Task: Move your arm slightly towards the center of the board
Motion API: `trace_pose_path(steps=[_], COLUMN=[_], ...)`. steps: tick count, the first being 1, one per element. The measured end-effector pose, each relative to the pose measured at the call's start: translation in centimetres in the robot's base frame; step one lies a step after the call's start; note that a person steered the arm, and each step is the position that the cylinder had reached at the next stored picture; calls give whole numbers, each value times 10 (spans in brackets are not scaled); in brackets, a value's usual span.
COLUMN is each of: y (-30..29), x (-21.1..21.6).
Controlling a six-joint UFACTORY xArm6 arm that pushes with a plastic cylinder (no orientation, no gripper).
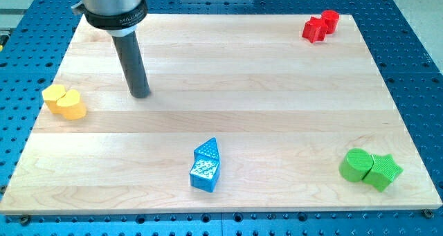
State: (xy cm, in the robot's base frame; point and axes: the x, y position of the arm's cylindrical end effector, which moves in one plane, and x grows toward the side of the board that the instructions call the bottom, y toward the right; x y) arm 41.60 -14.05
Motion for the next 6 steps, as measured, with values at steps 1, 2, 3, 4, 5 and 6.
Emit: trace_pose_path(steps=[1, 2, 3, 4, 5, 6], y=[0, 3, 14, 27, 36, 38], x=[0, 0, 2, 4, 4, 4])
